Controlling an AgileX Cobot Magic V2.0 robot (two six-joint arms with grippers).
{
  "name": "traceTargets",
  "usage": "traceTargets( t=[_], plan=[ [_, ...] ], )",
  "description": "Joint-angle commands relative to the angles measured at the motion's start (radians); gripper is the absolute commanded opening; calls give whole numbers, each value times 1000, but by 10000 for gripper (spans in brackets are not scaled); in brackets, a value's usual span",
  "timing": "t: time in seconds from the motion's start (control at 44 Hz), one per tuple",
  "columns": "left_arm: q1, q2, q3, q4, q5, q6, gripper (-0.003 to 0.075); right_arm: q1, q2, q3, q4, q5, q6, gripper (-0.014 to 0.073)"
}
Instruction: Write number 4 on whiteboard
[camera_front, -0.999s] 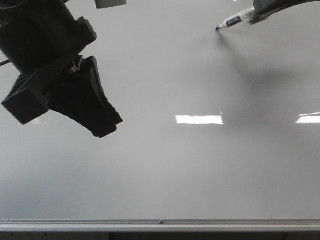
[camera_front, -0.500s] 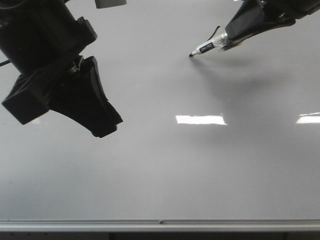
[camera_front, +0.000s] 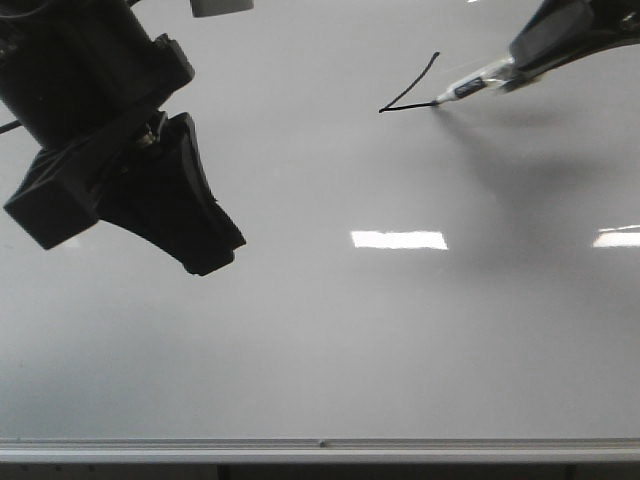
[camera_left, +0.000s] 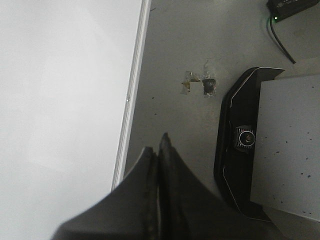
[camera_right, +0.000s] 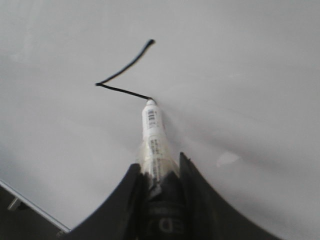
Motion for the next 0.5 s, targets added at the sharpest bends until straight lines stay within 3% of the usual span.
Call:
traceTargets(
  t=[0.0,0.182,0.477],
  plan=[
    [-8,-37,-30,-38,-23,-7,-20,-83,-56,-8,-14,-70,14,-62],
    [-8,-37,-30,-38,-23,-7,-20,-109,-126,-18,-12,84,-6,-62],
    [-8,-37,-30,-38,-23,-7,-20,-15,-133,-61,0,21,-6,-62]
  ],
)
